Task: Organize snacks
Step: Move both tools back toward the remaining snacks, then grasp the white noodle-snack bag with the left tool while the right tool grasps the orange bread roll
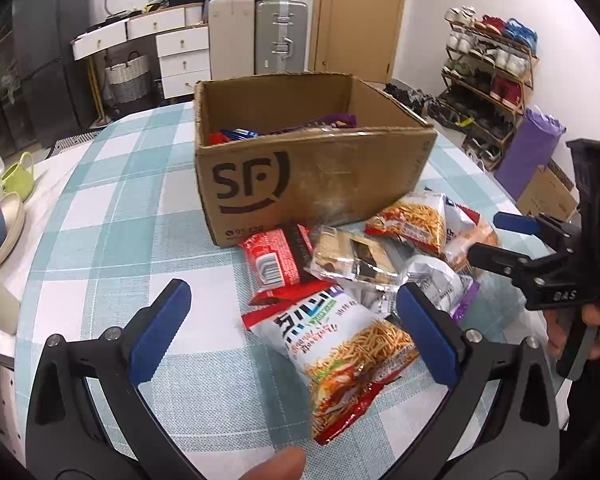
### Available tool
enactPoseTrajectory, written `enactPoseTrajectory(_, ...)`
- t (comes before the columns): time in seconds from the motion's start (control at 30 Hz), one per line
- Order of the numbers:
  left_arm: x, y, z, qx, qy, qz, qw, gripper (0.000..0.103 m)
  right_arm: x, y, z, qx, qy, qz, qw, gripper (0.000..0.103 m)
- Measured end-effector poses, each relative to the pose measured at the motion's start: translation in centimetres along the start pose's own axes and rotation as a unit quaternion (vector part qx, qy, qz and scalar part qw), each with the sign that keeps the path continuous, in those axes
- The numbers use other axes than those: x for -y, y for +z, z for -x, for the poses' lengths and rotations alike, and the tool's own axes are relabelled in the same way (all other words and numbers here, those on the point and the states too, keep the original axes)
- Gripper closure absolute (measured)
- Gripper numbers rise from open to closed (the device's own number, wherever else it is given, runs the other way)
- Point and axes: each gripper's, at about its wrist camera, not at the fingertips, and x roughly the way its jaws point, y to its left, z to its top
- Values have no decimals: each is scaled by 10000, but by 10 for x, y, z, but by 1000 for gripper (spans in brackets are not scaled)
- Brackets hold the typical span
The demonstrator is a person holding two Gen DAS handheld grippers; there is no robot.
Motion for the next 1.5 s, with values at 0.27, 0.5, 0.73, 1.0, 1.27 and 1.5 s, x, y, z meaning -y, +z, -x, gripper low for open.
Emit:
enactPoseTrajectory(0.27,5,-4,-12,-219,-126,-92,9996,0,-8,-5,-9,-107,-207,291,9993,1)
enactPoseTrajectory(0.5,4,-4,-16,-276,-130,-51,9995,0,-8,-6,-11,-248,-249,386,9986,0)
enactPoseTrajectory(0.73,1,-5,-22,-431,-165,-26,9989,0,5,-8,-8,-479,-311,407,9975,0)
enactPoseTrajectory(1.0,3,-8,-28,-671,-376,-26,9970,1,6,-9,-3,-393,-318,417,9979,0)
enactPoseTrajectory(1.27,8,-13,-34,-879,-397,-133,9952,0,11,-1,-9,-322,-108,-438,9985,0)
enactPoseTrajectory(1.5,14,-16,-38,-990,-322,-317,9941,3,8,2,-14,-243,-146,-534,9982,0)
